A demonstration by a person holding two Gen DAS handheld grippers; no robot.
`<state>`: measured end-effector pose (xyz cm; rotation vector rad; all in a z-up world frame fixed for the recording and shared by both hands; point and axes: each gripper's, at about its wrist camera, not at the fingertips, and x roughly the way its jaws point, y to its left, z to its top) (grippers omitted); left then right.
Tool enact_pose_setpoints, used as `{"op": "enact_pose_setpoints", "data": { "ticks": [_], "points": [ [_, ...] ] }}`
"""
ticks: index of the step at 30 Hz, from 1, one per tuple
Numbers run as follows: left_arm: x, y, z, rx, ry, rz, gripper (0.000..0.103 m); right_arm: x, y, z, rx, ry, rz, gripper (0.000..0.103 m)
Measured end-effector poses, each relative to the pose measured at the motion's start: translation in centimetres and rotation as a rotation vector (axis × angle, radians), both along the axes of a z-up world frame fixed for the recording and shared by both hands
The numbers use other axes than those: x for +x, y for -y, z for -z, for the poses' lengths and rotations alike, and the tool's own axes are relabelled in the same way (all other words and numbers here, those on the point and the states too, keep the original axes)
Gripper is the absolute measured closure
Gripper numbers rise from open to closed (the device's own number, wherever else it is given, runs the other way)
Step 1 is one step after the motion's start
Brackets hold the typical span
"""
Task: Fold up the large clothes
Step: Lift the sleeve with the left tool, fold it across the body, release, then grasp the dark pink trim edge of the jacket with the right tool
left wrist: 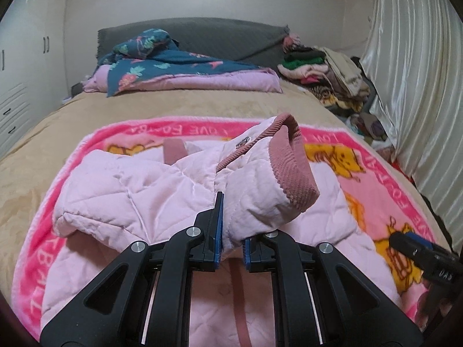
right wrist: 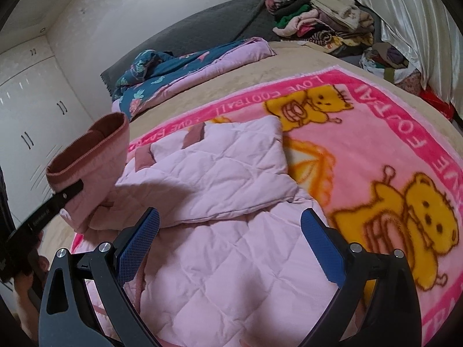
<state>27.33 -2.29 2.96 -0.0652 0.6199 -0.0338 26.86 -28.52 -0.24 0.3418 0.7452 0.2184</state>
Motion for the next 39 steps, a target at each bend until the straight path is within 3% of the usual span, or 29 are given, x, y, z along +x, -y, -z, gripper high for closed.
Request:
{"op": "enact_pose_setpoints", "data": {
  "ticks": [11,22,23,24,25,26,32,34,39],
  "points": [
    [0.9,2.1,2.9,0.030,-0.084,0.045,0.097,0.2,0.8,0.5,0.000,-0.020,0.012,0.005],
    [0.8,3.0,4.0,0.065,-0.122,0.110,0.080,0.8,1.1,0.6,-0.023,-0.026,0.043,0.005],
    [0.7,3.0,4.0,0.076,-0.122,0.116,0.077,0.9,1.1,0.5,-0.027,-0.025,0.043,0.005],
    [0.6,3.1,4.0,0.084,-0.119,0.119,0.066,0.9,1.0,0.5,-0.034,-0.024,0.044,0.005],
    [0.6,3.0,4.0,0.113,-0.122,0.097,0.047,1.0,0.8,0.5,-0.038,-0.026,0.044,0.005],
    [0.6,3.0,4.0,0.129,-0.125,0.086,0.015,1.1,0.8,0.5,-0.042,-0.028,0.045,0.005],
    [0.2,2.2,3.2,0.069,-0.111,0.149,0.016,1.3,0.2,0.5,-0.067,-0.030,0.047,0.005],
    [0.2,1.5,2.5,0.058,-0.103,0.147,0.011,1.5,-0.1,0.6,-0.070,-0.034,0.041,0.005],
    [1.6,-2.1,1.4,0.006,-0.107,0.046,0.010,2.0,-2.3,1.1,-0.081,-0.057,-0.009,0.005]
  ]
}}
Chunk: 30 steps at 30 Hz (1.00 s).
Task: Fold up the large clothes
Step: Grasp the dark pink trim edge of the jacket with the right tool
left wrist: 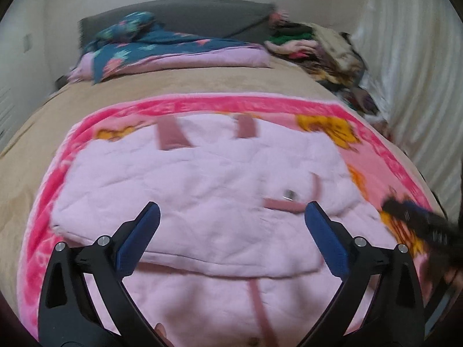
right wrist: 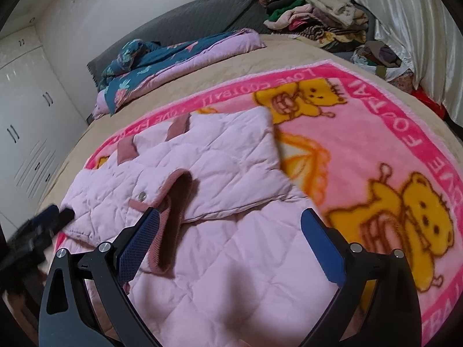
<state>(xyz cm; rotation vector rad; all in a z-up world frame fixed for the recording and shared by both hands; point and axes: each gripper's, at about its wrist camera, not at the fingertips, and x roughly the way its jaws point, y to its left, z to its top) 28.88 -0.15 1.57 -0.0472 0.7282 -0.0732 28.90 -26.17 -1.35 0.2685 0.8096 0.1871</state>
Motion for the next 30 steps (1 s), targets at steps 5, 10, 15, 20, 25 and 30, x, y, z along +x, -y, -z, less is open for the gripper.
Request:
{"op": "enact_pose_setpoints", "data": {
  "ticks": [5,10,15,20,25,30],
  "points": [
    [2.0,-5.0,-0.4,-0.044,-0.010,-0.135,0.010,0.9,-4.0,1.0,0.021,-0.039,-0.103,0.005],
    [2.6,-10.1,0.3,-0.072,-0.008,-0.252,0.009,2.1,-7.4,2.3,0.055,-0.095,-0.167,0.005],
    [3.1,-14.6,1.3,-0.141,-0.032,-0.330,0.010,3.6,-9.6,3.5,0.053,-0.138,-0.158,0.005],
    [2.6,-16.6,1.0,-0.152,-0.016,-0.341,0.010,4.9,-10.4,5.2,0.112,-0.186,-0.160,0.005],
    [2.4,-17.9,0.9,-0.172,-0.008,-0.362,0.009,4.7,-11.0,6.3,0.114,-0.184,-0.162,0.035],
    [2.3,-18.7,1.1,-0.183,-0.012,-0.372,0.009,3.0,-11.6,3.7,0.051,-0.026,-0.211,0.083]
  ]
}}
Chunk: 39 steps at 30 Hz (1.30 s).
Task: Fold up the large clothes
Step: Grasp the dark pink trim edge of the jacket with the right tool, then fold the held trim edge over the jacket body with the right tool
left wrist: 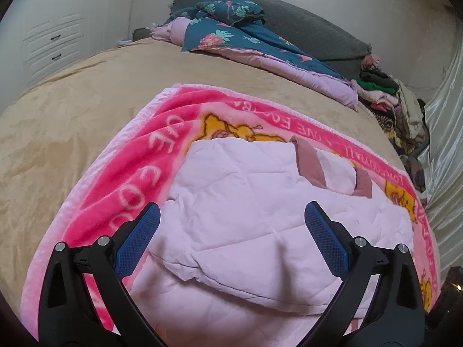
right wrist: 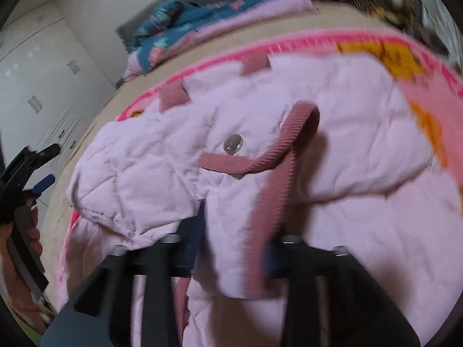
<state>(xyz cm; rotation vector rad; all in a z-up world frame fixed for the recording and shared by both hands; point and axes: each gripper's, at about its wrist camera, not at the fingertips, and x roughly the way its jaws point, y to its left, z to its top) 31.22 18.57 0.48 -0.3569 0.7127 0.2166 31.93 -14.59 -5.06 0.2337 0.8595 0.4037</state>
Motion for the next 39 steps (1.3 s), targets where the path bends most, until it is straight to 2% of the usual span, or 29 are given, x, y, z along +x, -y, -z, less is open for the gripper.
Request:
{"op": "enact_pose_setpoints", "data": {
  "ticks": [3,8,12,14,17,32,39],
  "points": [
    [-0.1,-0.8,0.0,-0.016,0.008,-0.016,0.010,-0.5,-0.1,-2.3,-0.013,0.090,-0.020,0.085],
    [-0.1,-1.2,0.0,-0.028,0.022,-0.012,0.010,-0.1,0.1,-7.7,-0.033,0.245,-0.069,0.086],
    [0.1,-0.6,-0.1,-0.003,0.038,0.022,0.010,1.1,0.9,-10.9,-0.042,0.319,-0.065,0.086],
    [0.2,-0.3,-0.1,-0.004,0.046,0.030,0.010,1.5,1.6,-11.4,-0.054,0.334,-0.052,0.086],
    [0.6,0.2,0.2,0.000,0.043,0.046,0.010,2.3,2.4,-11.2,-0.056,0.319,-0.024,0.086],
    [2.4,3.3,2.8,0.009,-0.022,0.146,0.010,3.8,4.2,-4.0,-0.048,0.131,0.083,0.086],
    [2.4,4.6,3.2,-0.013,-0.005,0.207,0.010,4.1,3.7,-3.0,-0.087,0.095,0.107,0.078]
  ]
}}
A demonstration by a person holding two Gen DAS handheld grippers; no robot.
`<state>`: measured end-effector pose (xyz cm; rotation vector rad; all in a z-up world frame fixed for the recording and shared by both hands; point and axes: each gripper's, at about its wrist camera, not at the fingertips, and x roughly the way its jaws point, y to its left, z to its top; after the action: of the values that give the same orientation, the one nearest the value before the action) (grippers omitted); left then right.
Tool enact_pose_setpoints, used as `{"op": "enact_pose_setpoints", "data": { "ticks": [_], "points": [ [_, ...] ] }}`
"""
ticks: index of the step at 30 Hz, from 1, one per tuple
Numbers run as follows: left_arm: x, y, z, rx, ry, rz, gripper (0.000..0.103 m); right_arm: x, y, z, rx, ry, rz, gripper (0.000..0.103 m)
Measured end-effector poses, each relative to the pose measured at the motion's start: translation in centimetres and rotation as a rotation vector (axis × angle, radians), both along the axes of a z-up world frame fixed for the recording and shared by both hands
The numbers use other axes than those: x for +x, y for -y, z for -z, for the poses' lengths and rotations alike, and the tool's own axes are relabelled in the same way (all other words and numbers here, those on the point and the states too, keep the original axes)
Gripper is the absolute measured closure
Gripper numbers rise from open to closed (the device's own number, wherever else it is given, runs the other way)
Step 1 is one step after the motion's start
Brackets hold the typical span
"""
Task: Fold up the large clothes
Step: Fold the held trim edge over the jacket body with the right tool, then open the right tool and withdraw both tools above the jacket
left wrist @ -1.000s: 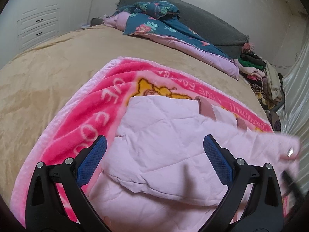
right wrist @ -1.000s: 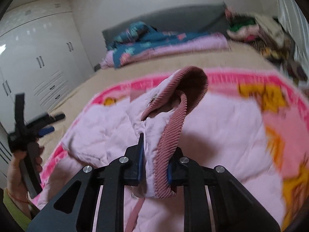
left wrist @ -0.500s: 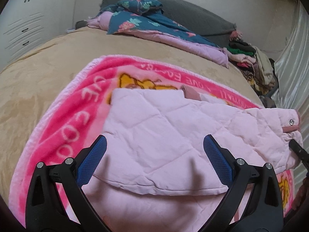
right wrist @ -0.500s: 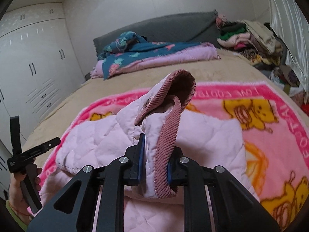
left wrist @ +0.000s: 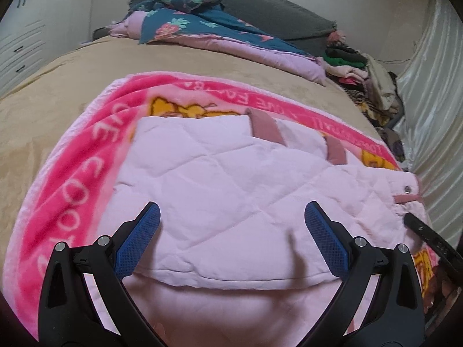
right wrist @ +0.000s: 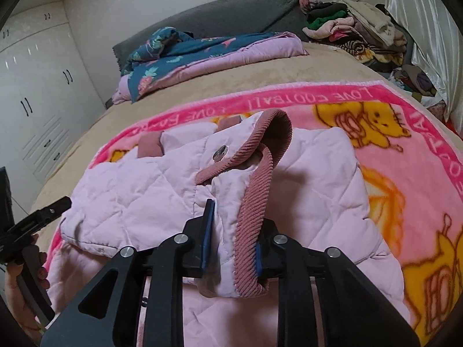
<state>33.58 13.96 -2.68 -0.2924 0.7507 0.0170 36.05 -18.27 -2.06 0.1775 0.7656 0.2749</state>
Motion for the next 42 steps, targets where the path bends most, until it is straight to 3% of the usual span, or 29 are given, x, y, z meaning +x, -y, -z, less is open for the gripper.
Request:
{"op": "enact_pose_setpoints", "data": {
  "ticks": [5,7,10,17,25,30,35,42],
  "points": [
    [0.4,1.4,1.0,0.024,-0.036,0.026,0.010,0.2,-0.1,0.3,-0.023,-0.011,0.010,0.068],
    [0.4,1.5,1.2,0.027,-0.041,0.028,0.010,0.2,-0.1,0.3,-0.021,-0.020,0.011,0.047],
    [0.5,1.4,1.5,0.021,-0.044,0.027,0.010,-0.1,-0.2,-0.1,-0.046,-0.002,0.036,0.032],
    [1.2,1.2,3.4,0.033,-0.107,0.025,0.010,-0.8,-1.5,-2.2,-0.081,0.078,0.030,0.026],
    [1.5,0.6,5.5,0.028,-0.162,0.027,0.008,-0.5,-5.6,-2.8,-0.154,0.096,-0.097,0.017],
    [1.5,0.5,6.1,0.014,-0.159,0.027,0.008,1.1,-8.6,-0.3,-0.246,0.009,-0.198,0.015],
    [1.4,0.6,6.1,0.016,-0.161,0.029,0.008,3.6,-9.3,4.6,-0.287,-0.152,-0.181,0.011],
    [1.3,0.8,5.8,0.037,-0.168,0.030,0.009,4.1,-10.3,7.0,-0.312,-0.155,-0.171,0.005]
  ]
}}
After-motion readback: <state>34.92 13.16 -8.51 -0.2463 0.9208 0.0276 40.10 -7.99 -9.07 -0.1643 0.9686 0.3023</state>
